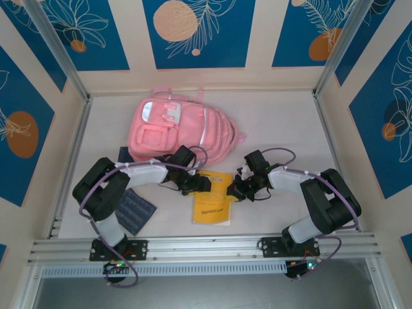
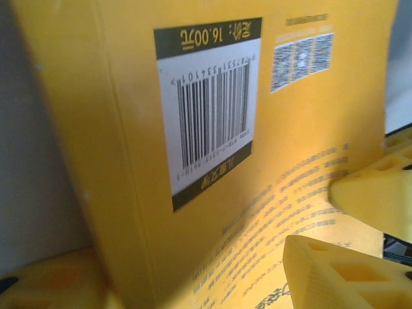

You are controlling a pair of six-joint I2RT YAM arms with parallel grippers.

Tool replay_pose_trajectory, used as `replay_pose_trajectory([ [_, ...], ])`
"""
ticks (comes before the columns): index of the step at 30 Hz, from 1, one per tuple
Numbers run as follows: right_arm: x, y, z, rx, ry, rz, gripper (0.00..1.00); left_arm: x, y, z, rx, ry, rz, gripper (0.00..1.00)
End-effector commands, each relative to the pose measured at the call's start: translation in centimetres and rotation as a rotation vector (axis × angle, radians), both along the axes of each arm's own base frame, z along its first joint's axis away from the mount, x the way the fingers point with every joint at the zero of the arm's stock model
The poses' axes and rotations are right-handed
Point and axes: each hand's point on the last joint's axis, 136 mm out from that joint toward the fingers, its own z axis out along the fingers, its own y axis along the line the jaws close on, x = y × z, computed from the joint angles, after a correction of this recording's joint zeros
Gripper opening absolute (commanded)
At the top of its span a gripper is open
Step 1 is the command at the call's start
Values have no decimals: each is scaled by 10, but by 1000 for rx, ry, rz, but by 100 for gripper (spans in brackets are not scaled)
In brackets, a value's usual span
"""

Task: Pack the student bag
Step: Pick up the book at the center of the table.

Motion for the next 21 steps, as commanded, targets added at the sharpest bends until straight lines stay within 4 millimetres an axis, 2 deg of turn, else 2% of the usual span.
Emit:
replay_pose_trajectory([
  [1, -13, -12, -29, -105, 51, -17, 0, -9, -57, 75, -353, -96, -156, 60],
  [4, -12, -12, -29, -108, 47, -18, 0, -11, -61, 98, -424, -115, -162, 56],
  [6, -11, -12, -29, -104, 44, -19, 0, -13, -61, 104, -447, -122, -165, 52],
  [9, -9, -9, -26, -89, 37, -20, 0, -15, -60, 102, -455, -124, -163, 44],
  [14, -6, -8, -17, -69, 5, -23, 0, -17, -56, 93, -433, -114, -163, 20],
  [17, -2, -11, -9, -66, -33, -37, 0, -16, -52, 97, -411, -145, -171, 9],
  [19, 2, -15, 0, -61, -68, -54, 10, -13, -49, 106, -412, -181, -167, 4],
  [21, 7, -18, 10, -47, -98, -71, 26, -9, -47, 118, -428, -213, -156, 0],
])
